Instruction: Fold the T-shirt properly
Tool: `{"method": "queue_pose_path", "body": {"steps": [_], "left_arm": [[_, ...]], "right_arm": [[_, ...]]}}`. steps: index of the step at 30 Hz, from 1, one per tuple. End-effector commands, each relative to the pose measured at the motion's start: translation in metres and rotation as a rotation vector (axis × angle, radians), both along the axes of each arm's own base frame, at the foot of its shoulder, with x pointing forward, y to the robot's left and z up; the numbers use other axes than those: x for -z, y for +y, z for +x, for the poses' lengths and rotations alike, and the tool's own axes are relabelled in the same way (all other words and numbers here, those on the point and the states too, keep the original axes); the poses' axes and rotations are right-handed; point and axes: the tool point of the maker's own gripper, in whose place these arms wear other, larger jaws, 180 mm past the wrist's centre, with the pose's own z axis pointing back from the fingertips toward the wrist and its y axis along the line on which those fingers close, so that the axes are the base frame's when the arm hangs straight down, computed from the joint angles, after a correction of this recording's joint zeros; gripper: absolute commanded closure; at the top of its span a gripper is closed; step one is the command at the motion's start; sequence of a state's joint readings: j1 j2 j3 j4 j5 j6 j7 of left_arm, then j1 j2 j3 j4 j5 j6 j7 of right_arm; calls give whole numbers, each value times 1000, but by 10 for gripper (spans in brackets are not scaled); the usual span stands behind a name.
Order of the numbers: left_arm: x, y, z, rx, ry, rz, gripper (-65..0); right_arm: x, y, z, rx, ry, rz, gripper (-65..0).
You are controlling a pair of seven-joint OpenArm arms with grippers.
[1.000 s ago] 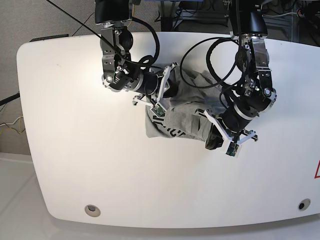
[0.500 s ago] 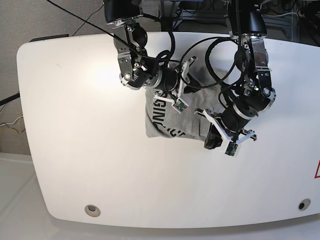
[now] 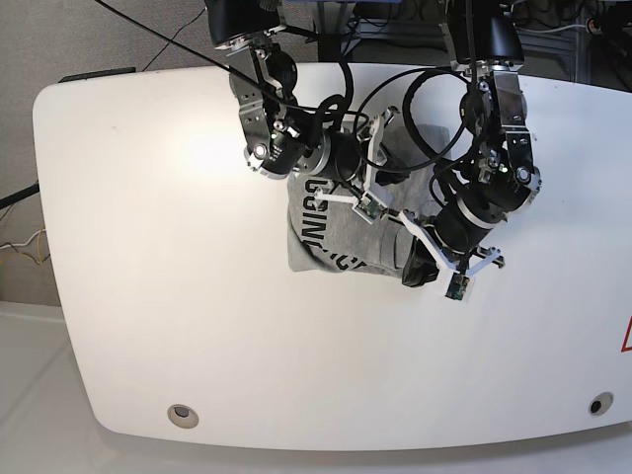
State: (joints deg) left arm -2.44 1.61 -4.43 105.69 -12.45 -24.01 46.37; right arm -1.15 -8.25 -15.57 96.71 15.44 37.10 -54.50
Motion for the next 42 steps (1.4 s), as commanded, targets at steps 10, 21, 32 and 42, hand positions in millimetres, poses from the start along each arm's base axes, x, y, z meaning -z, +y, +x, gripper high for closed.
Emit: {"method": "queue_pose_path", "body": {"steps": [10, 21, 32, 42], "left_arm": [[1, -20, -10, 27, 3, -56, -14], [26, -32, -33, 24, 85, -100, -14], [40, -41, -48, 16, 136, -132, -14], [50, -41, -59, 13, 170, -133, -14]], "right_arm": [[-44, 0, 39, 34, -127, 68, 0], [-60, -3, 63, 41, -182, 62, 0], [-62, -1, 86, 29, -191, 39, 0], [-73, 1, 108, 22, -218, 24, 0]]}}
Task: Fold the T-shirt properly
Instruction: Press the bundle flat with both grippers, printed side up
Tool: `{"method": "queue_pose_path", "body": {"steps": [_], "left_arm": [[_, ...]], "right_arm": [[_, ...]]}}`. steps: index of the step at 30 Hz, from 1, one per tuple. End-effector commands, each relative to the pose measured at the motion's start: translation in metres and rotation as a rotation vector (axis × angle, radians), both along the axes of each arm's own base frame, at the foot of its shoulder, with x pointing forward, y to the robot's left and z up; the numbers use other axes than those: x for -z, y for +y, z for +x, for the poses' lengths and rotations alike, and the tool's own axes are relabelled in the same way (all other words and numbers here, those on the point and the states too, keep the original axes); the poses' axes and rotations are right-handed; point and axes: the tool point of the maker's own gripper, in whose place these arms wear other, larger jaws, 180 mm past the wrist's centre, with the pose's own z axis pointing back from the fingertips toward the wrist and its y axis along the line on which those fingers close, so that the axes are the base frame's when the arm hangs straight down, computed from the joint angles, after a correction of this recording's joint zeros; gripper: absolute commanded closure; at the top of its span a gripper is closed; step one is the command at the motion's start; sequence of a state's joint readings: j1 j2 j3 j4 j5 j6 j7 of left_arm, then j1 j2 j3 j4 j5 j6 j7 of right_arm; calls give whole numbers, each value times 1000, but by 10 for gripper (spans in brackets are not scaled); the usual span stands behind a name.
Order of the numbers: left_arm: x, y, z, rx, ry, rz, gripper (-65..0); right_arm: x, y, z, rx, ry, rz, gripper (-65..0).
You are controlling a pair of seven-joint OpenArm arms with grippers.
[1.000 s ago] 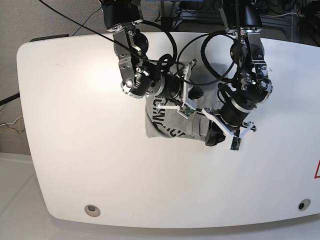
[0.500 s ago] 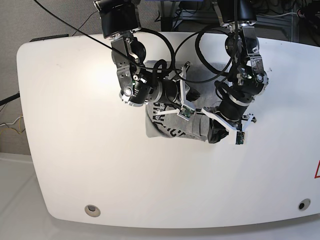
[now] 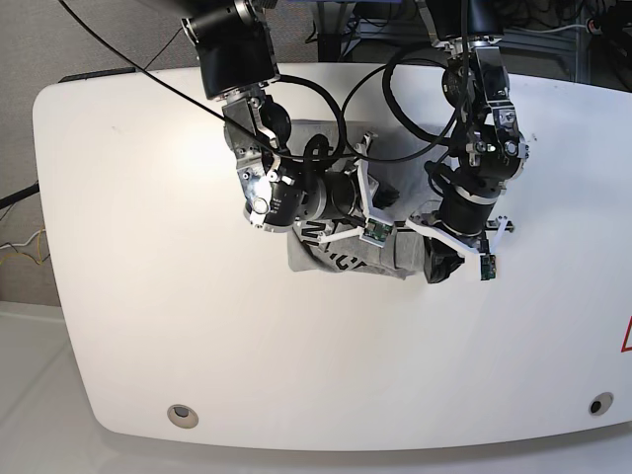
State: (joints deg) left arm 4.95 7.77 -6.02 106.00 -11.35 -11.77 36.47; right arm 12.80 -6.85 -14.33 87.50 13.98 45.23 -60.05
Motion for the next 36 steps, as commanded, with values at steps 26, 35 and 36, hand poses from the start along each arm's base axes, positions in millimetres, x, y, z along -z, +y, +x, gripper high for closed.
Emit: {"method": "queue_pose_path", "body": {"steps": [26, 35, 36], "left_arm": [[73, -46, -71, 238, 279, 2, -14], [84, -46, -75, 241, 309, -2, -14], [84, -45, -75, 241, 308, 2, -14]], "right_arm": [[-58, -22, 72, 206, -186, 108, 0], [-33, -46, 74, 273, -139, 115, 0], [-28, -47, 74, 273, -128, 109, 0]]}}
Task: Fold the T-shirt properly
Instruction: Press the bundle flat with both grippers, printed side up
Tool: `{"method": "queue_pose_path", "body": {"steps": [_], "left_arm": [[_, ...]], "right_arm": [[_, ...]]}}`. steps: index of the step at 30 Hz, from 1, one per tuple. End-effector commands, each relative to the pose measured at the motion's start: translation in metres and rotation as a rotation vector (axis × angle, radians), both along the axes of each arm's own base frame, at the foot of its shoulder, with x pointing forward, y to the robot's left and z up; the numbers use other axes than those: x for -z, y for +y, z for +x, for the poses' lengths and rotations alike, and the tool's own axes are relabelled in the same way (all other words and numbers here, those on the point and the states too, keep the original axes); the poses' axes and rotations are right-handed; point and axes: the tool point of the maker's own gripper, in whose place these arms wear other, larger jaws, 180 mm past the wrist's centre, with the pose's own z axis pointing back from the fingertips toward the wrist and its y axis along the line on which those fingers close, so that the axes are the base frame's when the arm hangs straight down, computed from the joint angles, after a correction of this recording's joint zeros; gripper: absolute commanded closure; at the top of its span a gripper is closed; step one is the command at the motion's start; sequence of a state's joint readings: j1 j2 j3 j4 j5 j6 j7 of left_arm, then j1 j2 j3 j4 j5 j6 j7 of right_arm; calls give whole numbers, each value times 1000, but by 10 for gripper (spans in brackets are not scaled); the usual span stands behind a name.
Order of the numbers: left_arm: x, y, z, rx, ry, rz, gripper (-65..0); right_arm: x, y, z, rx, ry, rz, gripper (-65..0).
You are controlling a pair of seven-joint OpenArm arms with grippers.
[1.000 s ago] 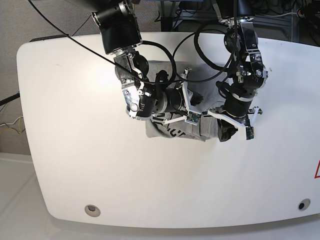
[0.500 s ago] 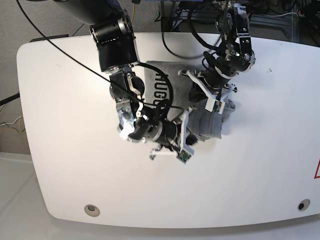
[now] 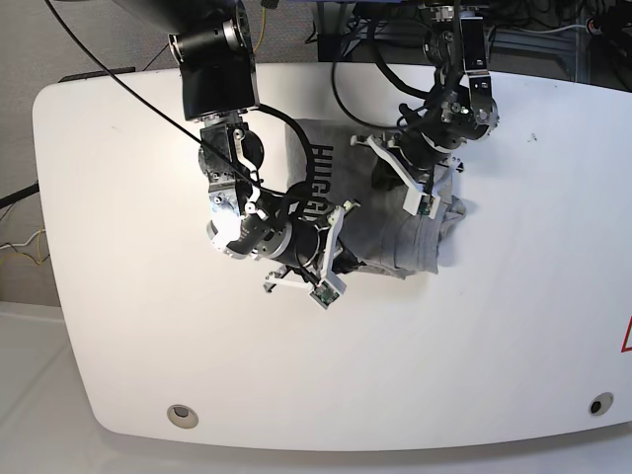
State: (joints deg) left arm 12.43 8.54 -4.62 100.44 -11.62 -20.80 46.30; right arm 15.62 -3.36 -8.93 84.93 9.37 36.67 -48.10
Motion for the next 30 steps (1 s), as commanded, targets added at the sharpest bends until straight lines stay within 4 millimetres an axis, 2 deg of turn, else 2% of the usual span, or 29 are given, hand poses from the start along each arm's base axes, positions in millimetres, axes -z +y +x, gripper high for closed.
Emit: {"method": "queue_pose_path", "body": {"steps": [1, 3, 10, 21, 24, 30], "left_arm": [[-7, -5, 1, 11, -25, -24, -14], [-7, -4, 1, 9, -25, -24, -14], [-4, -4, -3, 8, -14, -23, -14], [20, -8, -18, 15, 64, -35, -14], [30, -9, -23, 15, 96, -39, -14], [37, -8, -27, 2, 93, -48, -14]], "right_arm": [[-11, 1, 12, -4, -35, 42, 0], [-10, 1, 15, -2, -34, 53, 0], [13, 6, 9, -4, 24, 67, 0], [45, 28, -6, -43, 89, 113, 0], [54, 28, -9, -42, 110, 116, 0], [65, 24, -11, -27, 128, 128, 0]]}}
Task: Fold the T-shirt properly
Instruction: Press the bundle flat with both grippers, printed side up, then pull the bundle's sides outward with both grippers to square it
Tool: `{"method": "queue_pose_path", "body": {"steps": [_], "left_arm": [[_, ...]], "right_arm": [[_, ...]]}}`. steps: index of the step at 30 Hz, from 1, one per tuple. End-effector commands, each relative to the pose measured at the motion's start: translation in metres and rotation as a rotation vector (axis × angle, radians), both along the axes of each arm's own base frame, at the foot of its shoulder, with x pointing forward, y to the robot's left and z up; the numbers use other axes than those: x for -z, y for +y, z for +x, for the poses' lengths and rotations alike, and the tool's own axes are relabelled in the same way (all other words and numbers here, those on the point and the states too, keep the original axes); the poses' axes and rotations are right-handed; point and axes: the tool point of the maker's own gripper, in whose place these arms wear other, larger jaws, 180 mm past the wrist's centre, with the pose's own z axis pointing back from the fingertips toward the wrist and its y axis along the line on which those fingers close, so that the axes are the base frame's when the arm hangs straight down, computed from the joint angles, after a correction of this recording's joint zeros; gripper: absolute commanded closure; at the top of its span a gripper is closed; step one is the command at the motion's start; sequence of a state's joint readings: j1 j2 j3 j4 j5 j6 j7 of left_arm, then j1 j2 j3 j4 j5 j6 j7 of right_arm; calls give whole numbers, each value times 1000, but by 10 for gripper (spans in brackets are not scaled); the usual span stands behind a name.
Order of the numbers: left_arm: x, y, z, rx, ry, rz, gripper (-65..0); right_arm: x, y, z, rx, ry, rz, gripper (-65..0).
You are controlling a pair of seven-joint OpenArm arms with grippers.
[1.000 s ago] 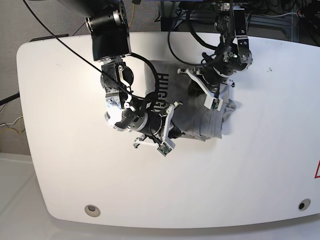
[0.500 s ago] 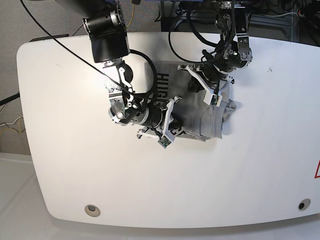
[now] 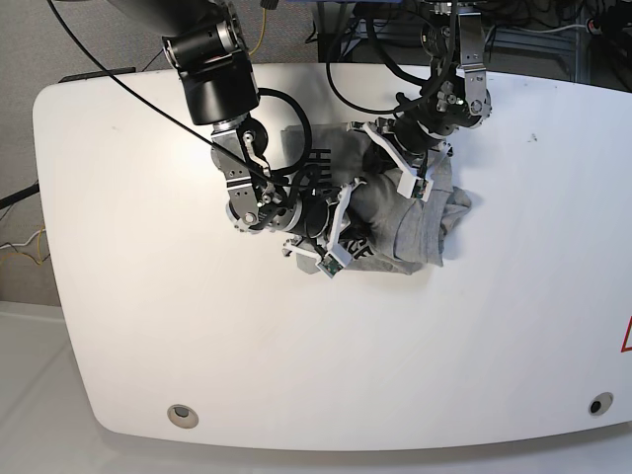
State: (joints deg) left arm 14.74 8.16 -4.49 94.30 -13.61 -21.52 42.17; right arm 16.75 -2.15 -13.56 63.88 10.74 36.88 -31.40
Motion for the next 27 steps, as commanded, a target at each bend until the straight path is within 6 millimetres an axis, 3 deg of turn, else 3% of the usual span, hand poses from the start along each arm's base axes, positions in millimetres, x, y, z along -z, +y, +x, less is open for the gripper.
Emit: {"method": "queue_pose_path", "body": {"steps": [1, 6, 13, 23, 27], "left_arm": [[6, 0, -5, 7, 23, 12, -14], [8, 2, -5, 7, 24, 18, -14], [9, 20, -4, 18, 16, 66, -14], [0, 48, 16, 30, -34, 140, -14], [-7, 71, 30, -8, -62, 171, -14]], "right_arm": [[-6, -2, 7, -1, -20, 0, 0], [-1, -17, 10, 11, -22, -24, 0], [5, -40, 12, 25, -25, -67, 0], [20, -76, 7, 46, -11, -134, 0], [25, -91, 6, 87, -9, -166, 0]]}}
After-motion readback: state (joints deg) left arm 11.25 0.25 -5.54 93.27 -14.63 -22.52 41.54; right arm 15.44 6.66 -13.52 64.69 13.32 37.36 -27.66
